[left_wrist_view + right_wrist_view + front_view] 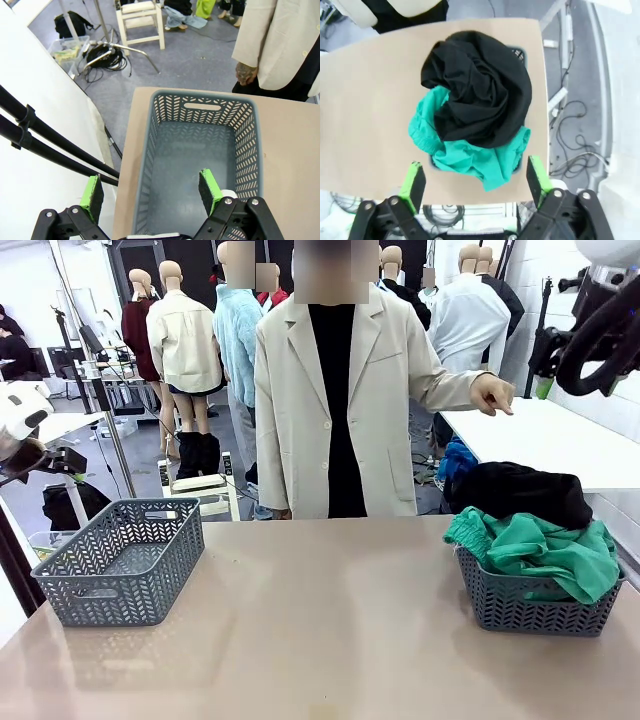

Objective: Sort the tops and bottoms.
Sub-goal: Sort the clothes according to human instructions.

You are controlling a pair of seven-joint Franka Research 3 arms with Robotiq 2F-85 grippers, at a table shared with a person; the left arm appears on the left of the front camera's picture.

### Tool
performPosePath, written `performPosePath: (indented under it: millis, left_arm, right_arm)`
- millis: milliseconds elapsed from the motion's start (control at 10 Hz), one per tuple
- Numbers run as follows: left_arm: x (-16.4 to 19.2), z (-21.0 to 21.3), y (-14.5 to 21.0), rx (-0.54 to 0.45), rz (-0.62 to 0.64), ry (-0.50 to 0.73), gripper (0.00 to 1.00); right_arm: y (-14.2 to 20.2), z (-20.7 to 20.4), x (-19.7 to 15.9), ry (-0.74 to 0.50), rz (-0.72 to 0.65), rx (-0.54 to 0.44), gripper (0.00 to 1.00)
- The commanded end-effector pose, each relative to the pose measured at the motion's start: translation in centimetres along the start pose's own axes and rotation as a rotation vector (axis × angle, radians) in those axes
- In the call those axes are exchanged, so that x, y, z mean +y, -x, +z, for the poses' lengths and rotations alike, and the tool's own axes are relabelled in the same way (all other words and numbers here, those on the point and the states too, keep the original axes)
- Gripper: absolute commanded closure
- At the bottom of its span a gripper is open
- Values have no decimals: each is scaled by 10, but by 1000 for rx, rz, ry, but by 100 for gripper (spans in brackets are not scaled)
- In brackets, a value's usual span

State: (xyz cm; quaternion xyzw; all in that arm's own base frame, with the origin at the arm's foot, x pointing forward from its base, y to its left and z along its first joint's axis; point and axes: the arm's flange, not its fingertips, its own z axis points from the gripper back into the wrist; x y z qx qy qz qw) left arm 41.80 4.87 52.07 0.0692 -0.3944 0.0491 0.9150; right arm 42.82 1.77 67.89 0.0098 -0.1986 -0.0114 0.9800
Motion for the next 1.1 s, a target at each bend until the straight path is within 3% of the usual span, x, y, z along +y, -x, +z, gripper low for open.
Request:
performPosePath:
  millis: [0,1000]
  left_arm:
    - [-2,1,1,3,21,-8,0]
    - [-2,1,1,3,21,-8,0]
  right_arm:
    - [6,-5,-2,6,0,5,0]
    - [6,-5,-2,6,0,5,0]
